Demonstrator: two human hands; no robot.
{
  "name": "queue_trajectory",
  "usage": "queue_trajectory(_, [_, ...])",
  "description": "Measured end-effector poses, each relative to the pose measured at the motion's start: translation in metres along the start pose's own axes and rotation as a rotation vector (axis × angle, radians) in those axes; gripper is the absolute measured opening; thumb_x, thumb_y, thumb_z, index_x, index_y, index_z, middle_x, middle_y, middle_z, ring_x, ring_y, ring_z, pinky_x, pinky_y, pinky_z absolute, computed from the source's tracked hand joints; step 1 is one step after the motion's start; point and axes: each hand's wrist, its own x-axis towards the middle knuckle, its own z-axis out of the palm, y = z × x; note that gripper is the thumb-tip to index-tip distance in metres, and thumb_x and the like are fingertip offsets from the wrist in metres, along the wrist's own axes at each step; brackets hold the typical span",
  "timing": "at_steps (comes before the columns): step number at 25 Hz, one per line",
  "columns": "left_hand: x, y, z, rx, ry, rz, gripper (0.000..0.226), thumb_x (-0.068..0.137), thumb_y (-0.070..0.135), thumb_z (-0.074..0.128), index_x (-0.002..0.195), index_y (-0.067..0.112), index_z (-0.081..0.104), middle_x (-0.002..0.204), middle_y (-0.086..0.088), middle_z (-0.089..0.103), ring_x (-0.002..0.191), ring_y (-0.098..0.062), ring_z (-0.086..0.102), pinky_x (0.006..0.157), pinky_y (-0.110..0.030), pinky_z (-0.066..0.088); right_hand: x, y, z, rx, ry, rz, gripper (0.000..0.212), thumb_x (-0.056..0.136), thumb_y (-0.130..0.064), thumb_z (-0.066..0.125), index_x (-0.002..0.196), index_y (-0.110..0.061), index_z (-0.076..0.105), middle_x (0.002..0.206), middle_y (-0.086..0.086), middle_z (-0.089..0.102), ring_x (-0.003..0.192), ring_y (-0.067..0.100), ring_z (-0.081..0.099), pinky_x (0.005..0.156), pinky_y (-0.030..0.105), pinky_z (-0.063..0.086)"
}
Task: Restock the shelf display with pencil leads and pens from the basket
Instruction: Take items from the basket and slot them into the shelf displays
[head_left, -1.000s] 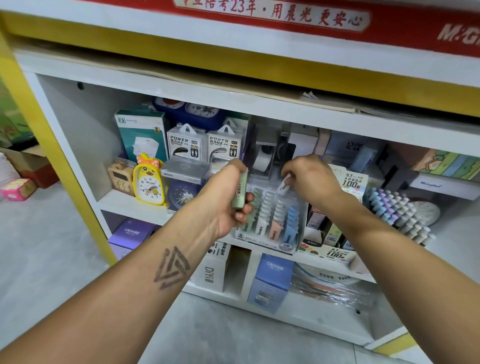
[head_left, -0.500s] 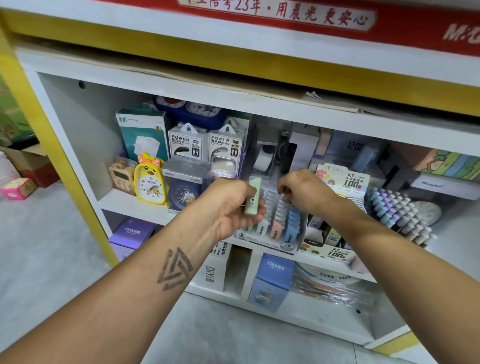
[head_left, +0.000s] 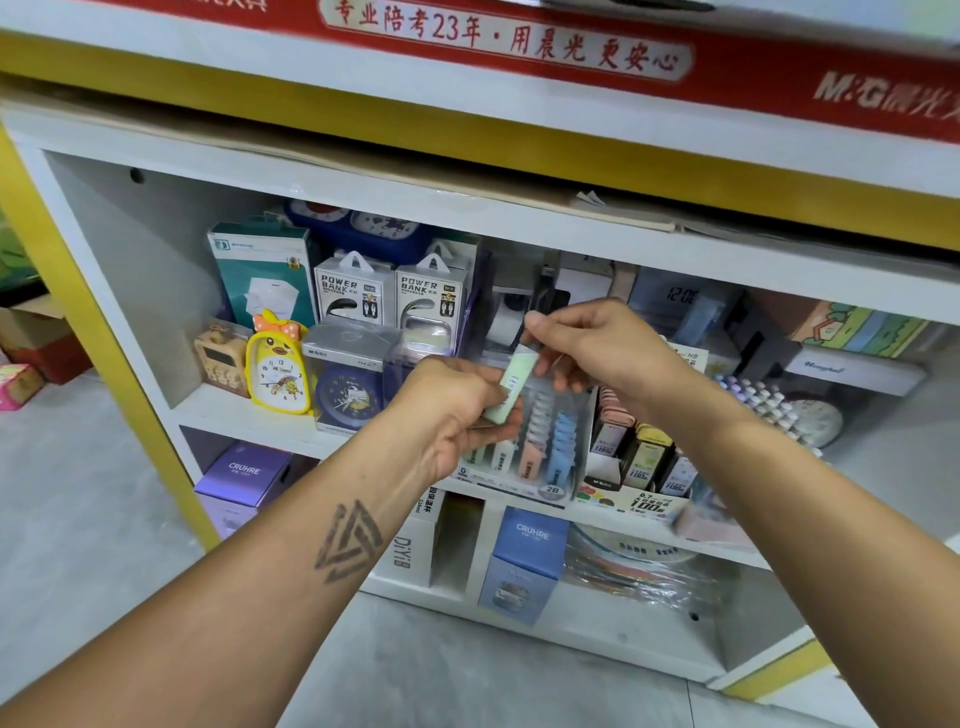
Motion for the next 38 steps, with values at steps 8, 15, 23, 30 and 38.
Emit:
queue_trajectory(8, [0.012,-0.011,0.003,0.476,0.14,0.349,0.037,0.084,0.003,0.071,0.12,0.012,0.066,0.104,-0.003,0.071,0.085,-0.016,0.067,0.075,-0.026,0.056,0.0,0.005,-0.004,0.127,0.069,0.114,0.007,0.088,-0.002,0.071,0.093,0.003,0.07,0.083,0.025,0.073,0.059,0.019,0.07,0.055,0.022,0.059])
queue_trajectory(15, [0.009,-0.03,0.003,1.385,-0.083,0.474,0.04,0.086,0.023,0.062,0.124,0.013,0.057,0.13,-0.007,0.055,0.111,-0.025,0.057,0.079,-0.026,0.049,0.036,0.033,0.005,-0.667,0.259,-0.24,0.023,0.092,-0.008,0.066,0.113,-0.015,0.071,0.106,0.009,0.072,0.094,0.021,0.067,0.088,0.027,0.053])
queue_trajectory(23, [0.017,-0.04,0.004,1.626,-0.159,0.425,0.049,0.087,0.017,0.06,0.134,0.006,0.049,0.138,-0.011,0.044,0.129,-0.026,0.043,0.101,-0.034,0.044,0.071,0.05,0.038,-0.786,0.111,-0.197,0.012,0.09,-0.01,0.067,0.1,-0.015,0.071,0.102,0.01,0.07,0.094,0.026,0.067,0.088,0.037,0.056])
queue_trajectory(30, [0.017,-0.039,0.002,1.587,-0.156,0.428,0.044,0.087,0.015,0.059,0.129,0.009,0.052,0.135,-0.01,0.046,0.127,-0.025,0.045,0.097,-0.034,0.045,0.077,0.048,0.044,-0.804,0.025,-0.231,0.009,0.089,-0.009,0.069,0.096,-0.015,0.071,0.099,0.007,0.069,0.089,0.025,0.066,0.085,0.038,0.056])
queue_trajectory(38, [0.02,-0.038,0.002,1.591,-0.162,0.424,0.042,0.085,0.013,0.059,0.127,0.009,0.054,0.131,-0.009,0.049,0.122,-0.026,0.049,0.092,-0.033,0.047,0.078,0.052,0.045,-0.9,-0.069,-0.185,0.021,0.093,-0.004,0.06,0.105,-0.01,0.076,0.112,0.011,0.073,0.103,0.027,0.068,0.094,0.038,0.055])
